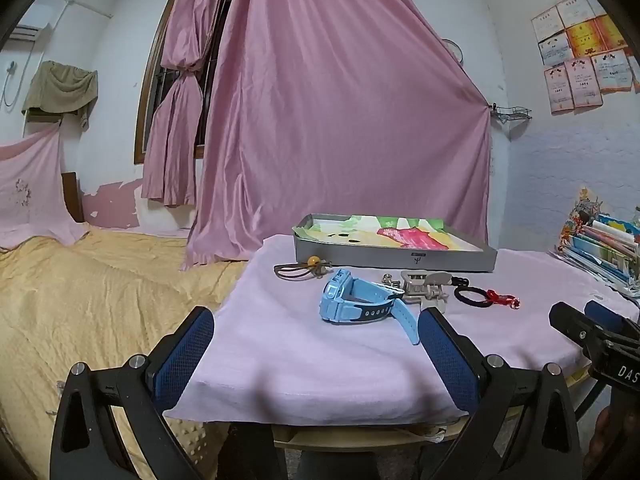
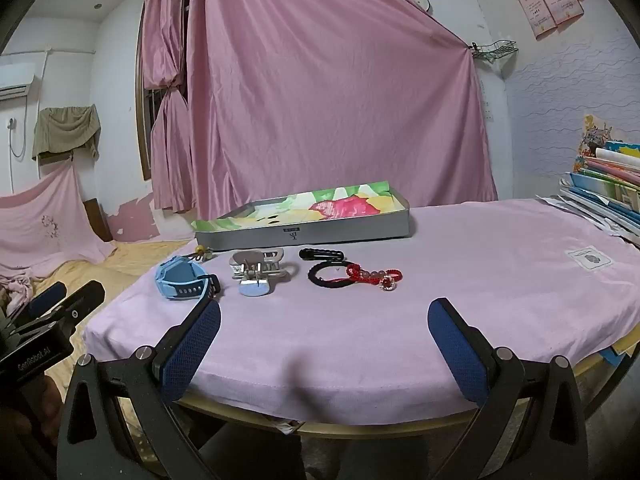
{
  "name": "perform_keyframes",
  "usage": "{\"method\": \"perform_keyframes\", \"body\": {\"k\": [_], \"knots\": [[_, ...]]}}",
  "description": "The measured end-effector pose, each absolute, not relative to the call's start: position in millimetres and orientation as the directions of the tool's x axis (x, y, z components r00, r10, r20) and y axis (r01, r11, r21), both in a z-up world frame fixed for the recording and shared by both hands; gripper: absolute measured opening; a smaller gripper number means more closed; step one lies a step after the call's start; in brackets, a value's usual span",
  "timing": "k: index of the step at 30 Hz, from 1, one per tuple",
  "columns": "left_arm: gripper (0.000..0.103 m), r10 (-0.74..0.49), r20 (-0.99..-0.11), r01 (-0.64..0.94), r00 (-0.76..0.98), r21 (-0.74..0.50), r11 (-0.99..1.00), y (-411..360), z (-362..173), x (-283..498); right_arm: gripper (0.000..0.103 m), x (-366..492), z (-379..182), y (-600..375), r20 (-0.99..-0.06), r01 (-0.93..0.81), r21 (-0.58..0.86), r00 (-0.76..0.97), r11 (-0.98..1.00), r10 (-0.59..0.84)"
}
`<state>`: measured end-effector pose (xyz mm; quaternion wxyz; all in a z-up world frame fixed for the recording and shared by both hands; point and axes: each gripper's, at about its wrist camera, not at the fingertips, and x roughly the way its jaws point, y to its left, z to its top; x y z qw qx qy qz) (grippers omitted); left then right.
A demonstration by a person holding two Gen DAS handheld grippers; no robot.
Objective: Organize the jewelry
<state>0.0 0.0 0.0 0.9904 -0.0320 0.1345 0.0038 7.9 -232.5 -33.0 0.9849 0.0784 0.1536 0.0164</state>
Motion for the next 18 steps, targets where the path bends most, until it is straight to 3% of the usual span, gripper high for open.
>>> {"method": "perform_keyframes", "body": {"k": [18], "knots": [[0.103, -0.006, -0.264, -0.01, 0.965, -0.06, 0.998, -5.6, 2.1, -0.6, 0.102, 7.3, -32.1, -232.4, -0.305, -0.025, 0.166, 0.95, 0.986, 0.075]]}}
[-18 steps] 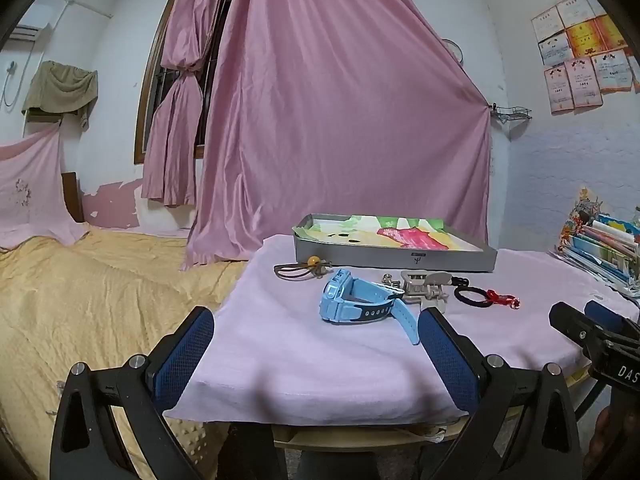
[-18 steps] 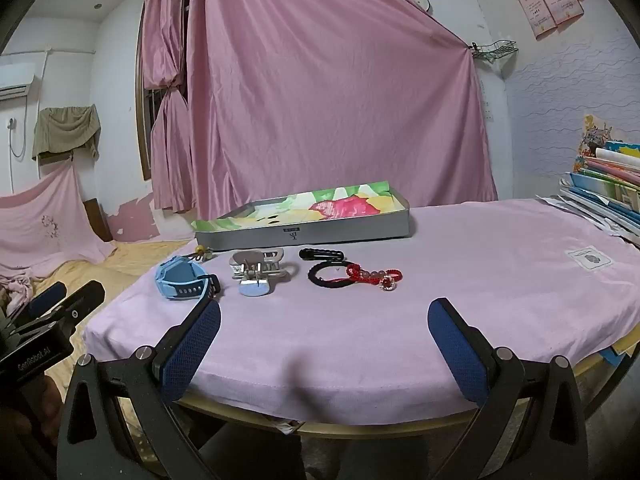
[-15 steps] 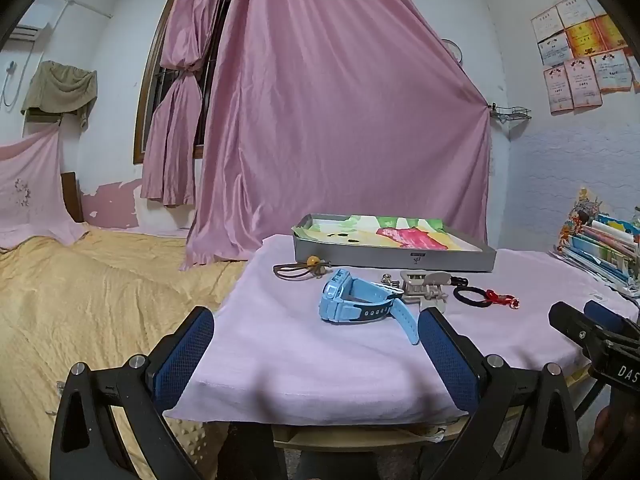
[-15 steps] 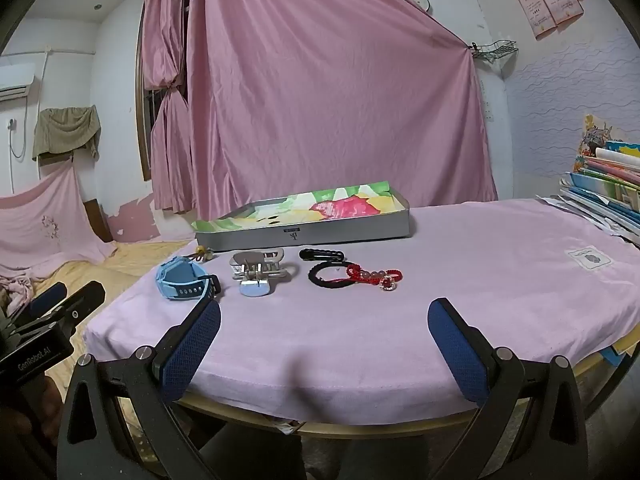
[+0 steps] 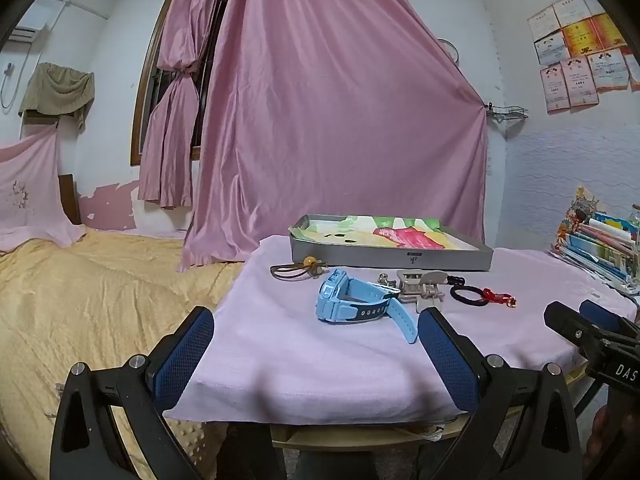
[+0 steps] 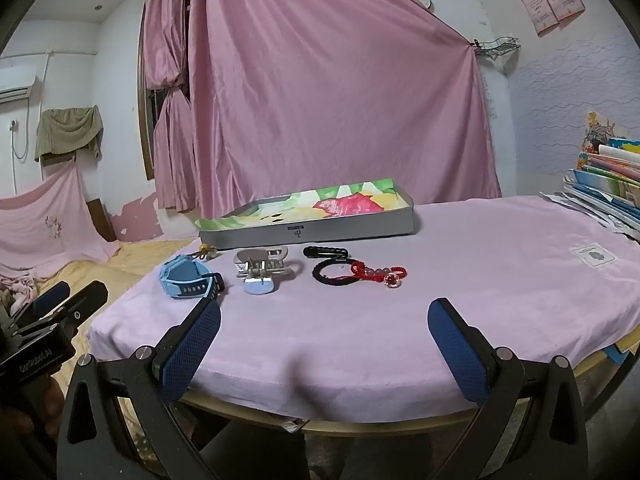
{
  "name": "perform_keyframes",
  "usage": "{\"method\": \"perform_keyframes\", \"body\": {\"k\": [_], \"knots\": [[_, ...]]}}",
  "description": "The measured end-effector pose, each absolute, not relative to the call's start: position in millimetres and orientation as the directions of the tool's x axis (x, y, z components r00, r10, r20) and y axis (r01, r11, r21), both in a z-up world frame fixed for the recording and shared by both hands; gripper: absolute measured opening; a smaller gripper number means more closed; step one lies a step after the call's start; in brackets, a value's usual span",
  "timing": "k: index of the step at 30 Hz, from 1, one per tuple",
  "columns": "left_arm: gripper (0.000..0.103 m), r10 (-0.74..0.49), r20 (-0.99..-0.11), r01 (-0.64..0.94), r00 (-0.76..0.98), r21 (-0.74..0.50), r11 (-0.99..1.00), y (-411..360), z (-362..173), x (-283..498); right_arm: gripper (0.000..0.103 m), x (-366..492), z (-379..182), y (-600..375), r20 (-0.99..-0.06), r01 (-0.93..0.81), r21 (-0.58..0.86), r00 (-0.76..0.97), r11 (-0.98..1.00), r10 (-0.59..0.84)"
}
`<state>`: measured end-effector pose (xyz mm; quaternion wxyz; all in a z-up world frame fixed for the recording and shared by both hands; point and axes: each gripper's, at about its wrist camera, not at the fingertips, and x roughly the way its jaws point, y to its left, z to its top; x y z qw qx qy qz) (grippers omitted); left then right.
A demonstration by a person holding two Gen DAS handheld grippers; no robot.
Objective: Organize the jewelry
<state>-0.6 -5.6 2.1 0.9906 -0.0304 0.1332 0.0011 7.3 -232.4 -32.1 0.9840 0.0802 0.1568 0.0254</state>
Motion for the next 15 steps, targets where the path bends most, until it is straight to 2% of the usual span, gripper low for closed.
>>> {"method": "perform_keyframes", "body": {"k": [15], "knots": [[0.103, -0.006, -0.26, -0.009, 0.966, -0.056, 0.998, -5.2, 1.7, -0.9, 0.102, 6.8, -33.0, -232.5, -0.302, -0.024, 0.17, 0.95, 0.985, 0.076]]}}
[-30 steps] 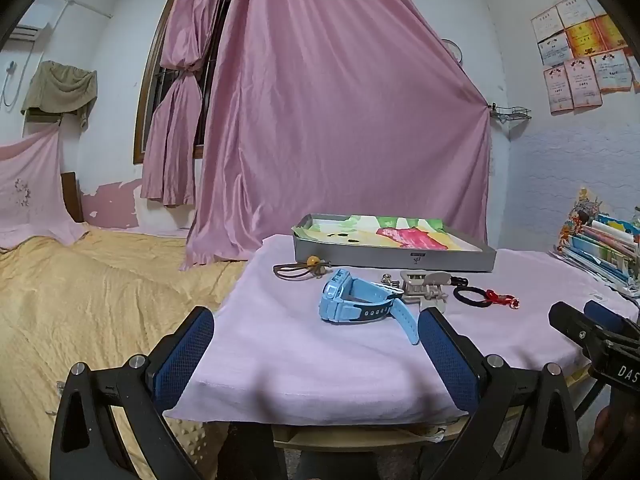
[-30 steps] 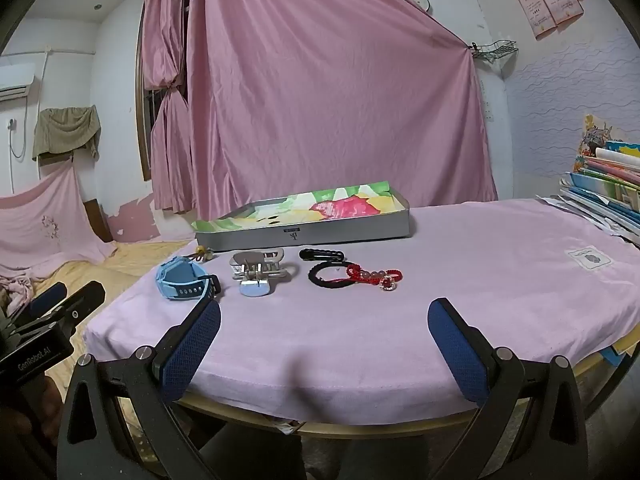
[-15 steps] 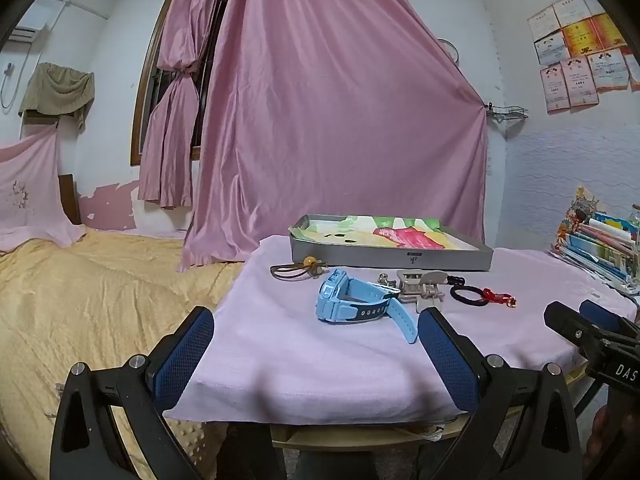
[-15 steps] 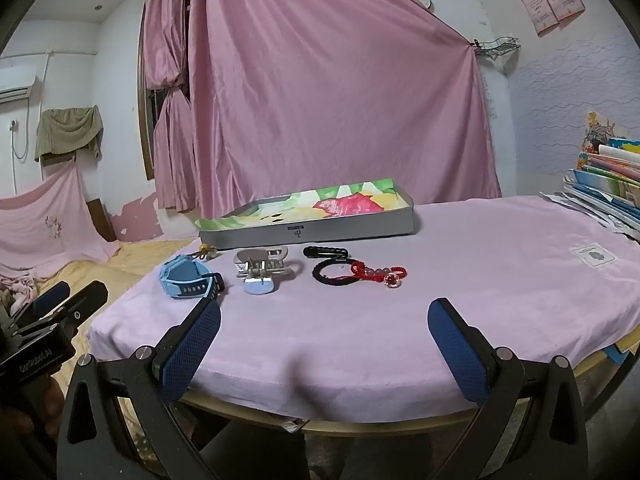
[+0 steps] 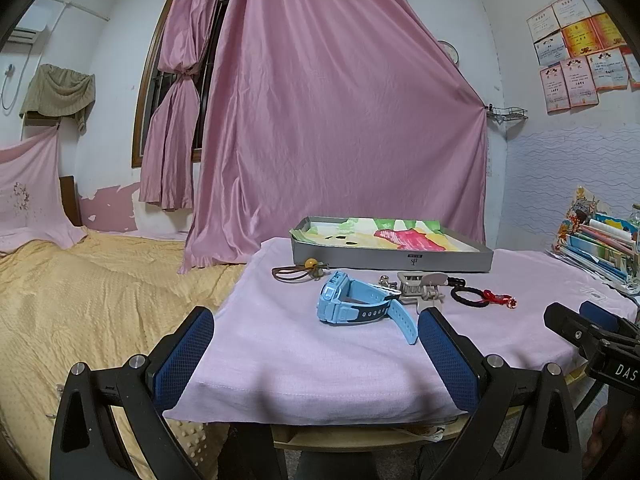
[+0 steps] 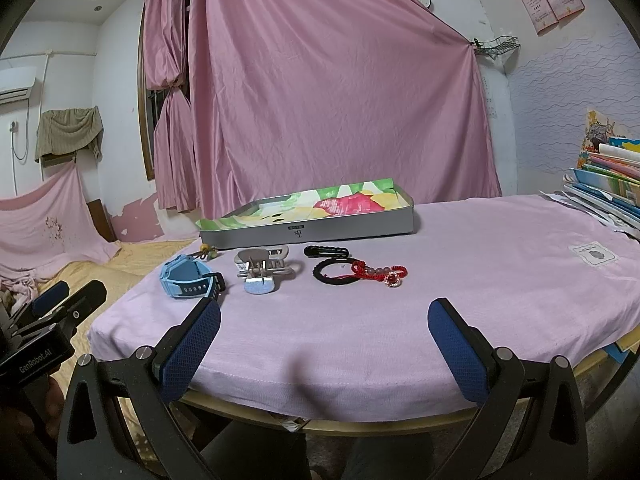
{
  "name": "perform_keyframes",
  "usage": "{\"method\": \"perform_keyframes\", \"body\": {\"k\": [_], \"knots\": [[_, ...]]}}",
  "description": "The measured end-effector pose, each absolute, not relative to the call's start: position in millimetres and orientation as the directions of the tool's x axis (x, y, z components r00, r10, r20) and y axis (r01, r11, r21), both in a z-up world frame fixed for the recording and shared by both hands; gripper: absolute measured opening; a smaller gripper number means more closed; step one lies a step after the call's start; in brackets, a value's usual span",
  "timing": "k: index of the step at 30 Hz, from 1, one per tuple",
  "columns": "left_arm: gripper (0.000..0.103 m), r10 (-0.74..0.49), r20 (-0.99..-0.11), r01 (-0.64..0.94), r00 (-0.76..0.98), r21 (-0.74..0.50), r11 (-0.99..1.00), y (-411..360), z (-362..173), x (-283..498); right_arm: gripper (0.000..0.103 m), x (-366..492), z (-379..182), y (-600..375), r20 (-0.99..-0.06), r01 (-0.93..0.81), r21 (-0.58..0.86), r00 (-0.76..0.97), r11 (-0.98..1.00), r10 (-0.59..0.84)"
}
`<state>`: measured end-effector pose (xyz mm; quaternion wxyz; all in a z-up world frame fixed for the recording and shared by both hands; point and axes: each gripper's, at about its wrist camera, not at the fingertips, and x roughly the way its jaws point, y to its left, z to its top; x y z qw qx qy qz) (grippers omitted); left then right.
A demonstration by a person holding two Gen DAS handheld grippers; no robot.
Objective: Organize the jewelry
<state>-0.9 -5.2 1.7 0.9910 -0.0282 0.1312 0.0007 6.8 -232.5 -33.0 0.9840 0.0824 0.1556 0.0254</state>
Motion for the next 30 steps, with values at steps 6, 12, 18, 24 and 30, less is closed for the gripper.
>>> {"method": "perform_keyframes", "body": {"k": [6, 12, 18, 24, 30], "knots": [[0.103, -0.008, -0.259, -0.007, 0.966, -0.056, 0.998, -5.0, 1.7, -1.2, 0.102, 6.4, -32.6, -232.5, -0.303, -0.023, 0.17, 0.95, 0.985, 0.074], [0.103, -0.006, -0.258, -0.008, 0.966, -0.055, 0.998, -5.8, 1.9, -1.6, 0.102, 5.9, -32.3, -232.8, -0.302, -0.024, 0.17, 0.95, 0.985, 0.075], [0.103, -0.007, -0.256, -0.008, 0.967, -0.054, 0.999, -5.1, 1.5, -1.5, 0.102, 5.5, -32.2, -232.6, -0.301, -0.023, 0.171, 0.951, 0.985, 0.075], [0.103, -0.007, -0.256, -0.007, 0.967, -0.054, 0.999, -3.6, 3.3, -3.9, 0.102, 5.7, -32.3, -232.5, -0.301, -0.024, 0.172, 0.95, 0.985, 0.075], [0.103, -0.008, -0.255, -0.006, 0.967, -0.054, 0.999, -3.7, 3.2, -3.9, 0.102, 5.6, -32.5, -232.6, -0.301, -0.024, 0.172, 0.951, 0.985, 0.075]]}}
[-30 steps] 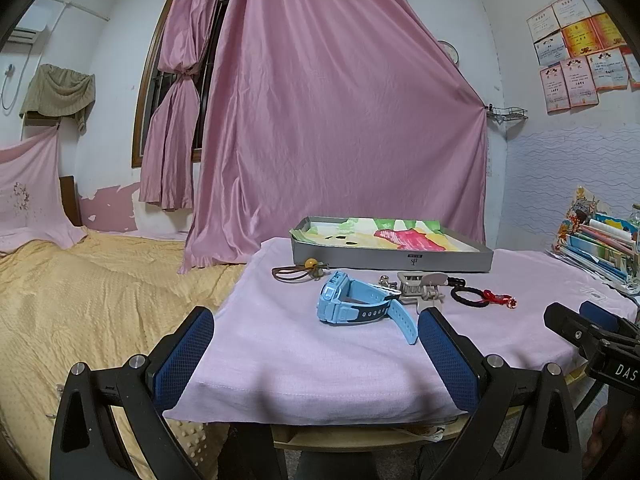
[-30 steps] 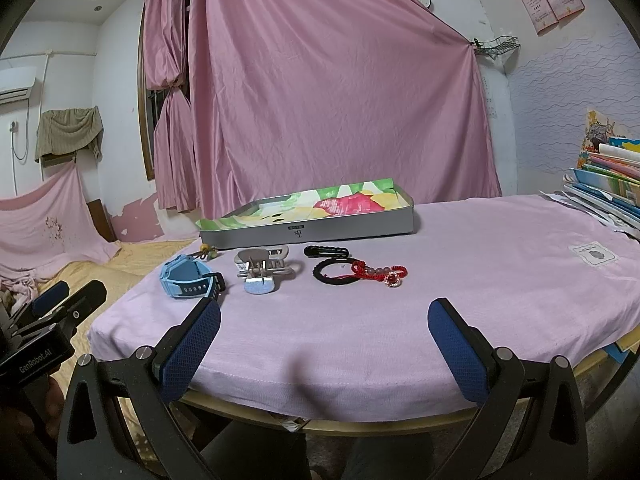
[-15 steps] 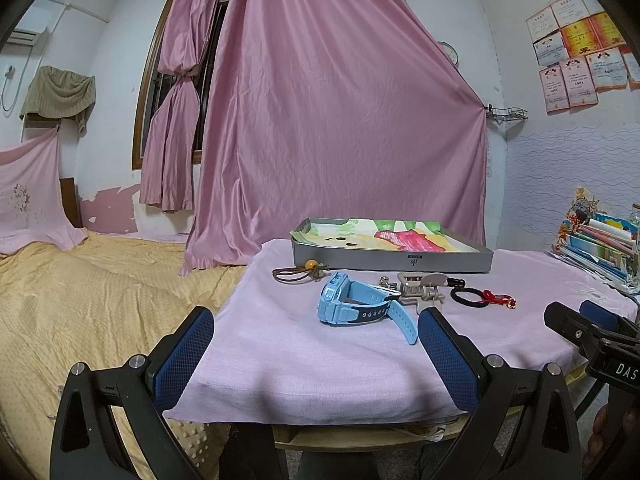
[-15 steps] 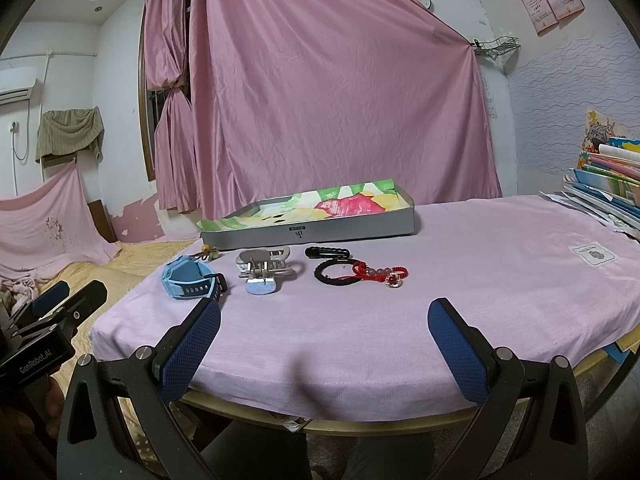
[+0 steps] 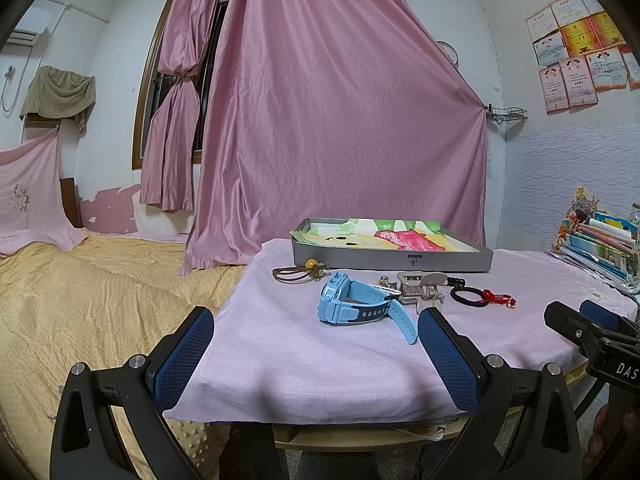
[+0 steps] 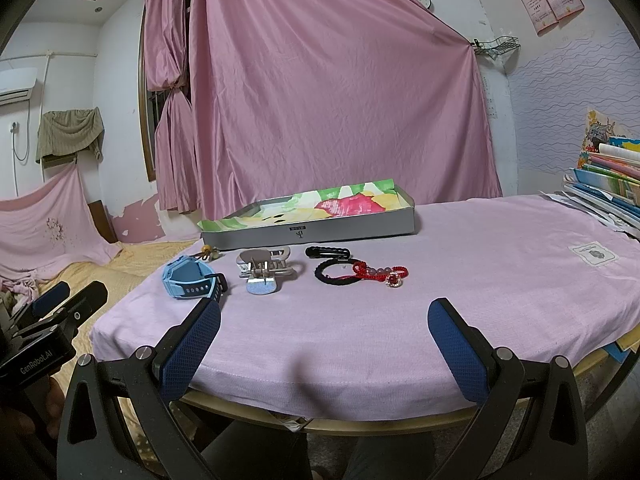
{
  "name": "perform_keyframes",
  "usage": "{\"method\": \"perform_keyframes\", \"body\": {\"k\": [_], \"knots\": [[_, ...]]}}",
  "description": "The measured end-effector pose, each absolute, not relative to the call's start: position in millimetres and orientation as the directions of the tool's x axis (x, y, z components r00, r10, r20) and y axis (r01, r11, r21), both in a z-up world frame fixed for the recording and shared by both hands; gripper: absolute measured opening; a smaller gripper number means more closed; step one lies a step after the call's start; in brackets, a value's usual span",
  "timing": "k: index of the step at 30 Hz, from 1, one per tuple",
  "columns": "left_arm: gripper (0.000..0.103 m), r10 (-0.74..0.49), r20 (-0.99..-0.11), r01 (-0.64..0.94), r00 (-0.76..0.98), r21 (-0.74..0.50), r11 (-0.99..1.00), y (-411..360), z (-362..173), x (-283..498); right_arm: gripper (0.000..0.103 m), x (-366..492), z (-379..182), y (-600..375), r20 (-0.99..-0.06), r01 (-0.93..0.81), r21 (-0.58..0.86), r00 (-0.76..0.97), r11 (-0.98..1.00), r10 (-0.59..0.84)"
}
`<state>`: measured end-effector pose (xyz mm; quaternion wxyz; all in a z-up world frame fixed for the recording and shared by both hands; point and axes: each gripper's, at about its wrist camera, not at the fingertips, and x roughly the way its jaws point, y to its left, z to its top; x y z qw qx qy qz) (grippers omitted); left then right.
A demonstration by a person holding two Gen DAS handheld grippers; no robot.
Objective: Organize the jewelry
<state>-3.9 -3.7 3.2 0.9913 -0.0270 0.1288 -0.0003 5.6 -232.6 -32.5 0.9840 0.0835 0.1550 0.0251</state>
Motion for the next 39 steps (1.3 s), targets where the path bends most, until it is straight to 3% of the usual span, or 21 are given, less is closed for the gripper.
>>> {"method": "perform_keyframes", "body": {"k": [39], "knots": [[0.103, -0.021, -0.264, 0.003, 0.964, -0.066, 0.998, -3.0, 8.0, -8.2, 0.102, -0.2, -28.9, -230.9, -0.287, -0.029, 0.169, 0.955, 0.985, 0.077]]}}
